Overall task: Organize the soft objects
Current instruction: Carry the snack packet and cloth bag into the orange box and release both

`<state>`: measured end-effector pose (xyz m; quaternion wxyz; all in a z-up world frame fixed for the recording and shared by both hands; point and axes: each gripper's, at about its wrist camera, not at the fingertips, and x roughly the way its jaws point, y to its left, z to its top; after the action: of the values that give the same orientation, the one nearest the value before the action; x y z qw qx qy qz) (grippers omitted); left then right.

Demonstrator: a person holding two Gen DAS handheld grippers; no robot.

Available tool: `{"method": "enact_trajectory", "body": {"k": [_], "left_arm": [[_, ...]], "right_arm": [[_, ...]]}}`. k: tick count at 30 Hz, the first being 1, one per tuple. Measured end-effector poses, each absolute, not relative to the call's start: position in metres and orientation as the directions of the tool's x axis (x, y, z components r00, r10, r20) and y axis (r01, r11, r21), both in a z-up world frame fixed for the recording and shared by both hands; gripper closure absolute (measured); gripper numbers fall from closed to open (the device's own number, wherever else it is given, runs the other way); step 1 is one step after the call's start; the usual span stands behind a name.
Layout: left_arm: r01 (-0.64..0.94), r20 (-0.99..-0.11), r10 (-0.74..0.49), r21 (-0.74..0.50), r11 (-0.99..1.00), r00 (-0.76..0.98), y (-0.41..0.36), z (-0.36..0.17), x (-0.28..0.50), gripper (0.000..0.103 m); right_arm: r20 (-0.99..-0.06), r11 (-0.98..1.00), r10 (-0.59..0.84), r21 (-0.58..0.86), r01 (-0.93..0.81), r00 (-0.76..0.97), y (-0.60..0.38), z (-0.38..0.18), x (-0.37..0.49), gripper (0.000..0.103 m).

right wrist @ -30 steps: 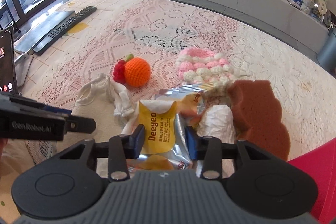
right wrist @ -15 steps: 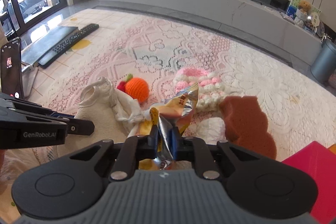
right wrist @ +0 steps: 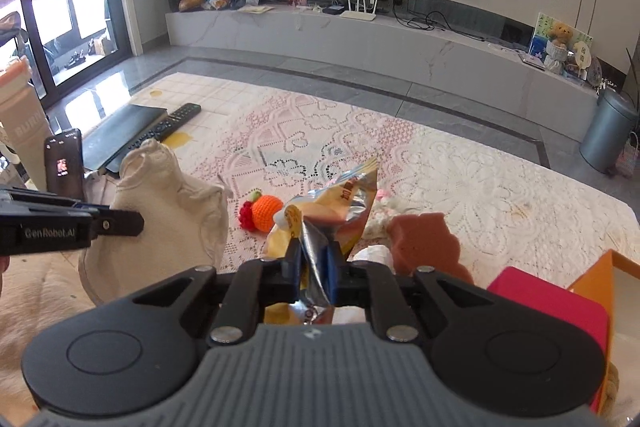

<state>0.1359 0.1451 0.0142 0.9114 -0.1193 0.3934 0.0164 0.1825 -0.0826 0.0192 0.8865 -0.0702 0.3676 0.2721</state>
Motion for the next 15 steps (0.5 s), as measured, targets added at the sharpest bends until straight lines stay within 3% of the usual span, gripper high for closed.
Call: {"method": "enact_trajectory", "body": {"k": [15], "left_arm": [[0.125, -0.661, -0.281, -0.274, 0.954, 0.696, 0.059, 0.061, 0.103, 0.092]], "right_arm": [[-0.669, 0.888, 0.407, 0.132, -0.440, 0.622, -0.179, 0.053, 0.119, 0.092]]}}
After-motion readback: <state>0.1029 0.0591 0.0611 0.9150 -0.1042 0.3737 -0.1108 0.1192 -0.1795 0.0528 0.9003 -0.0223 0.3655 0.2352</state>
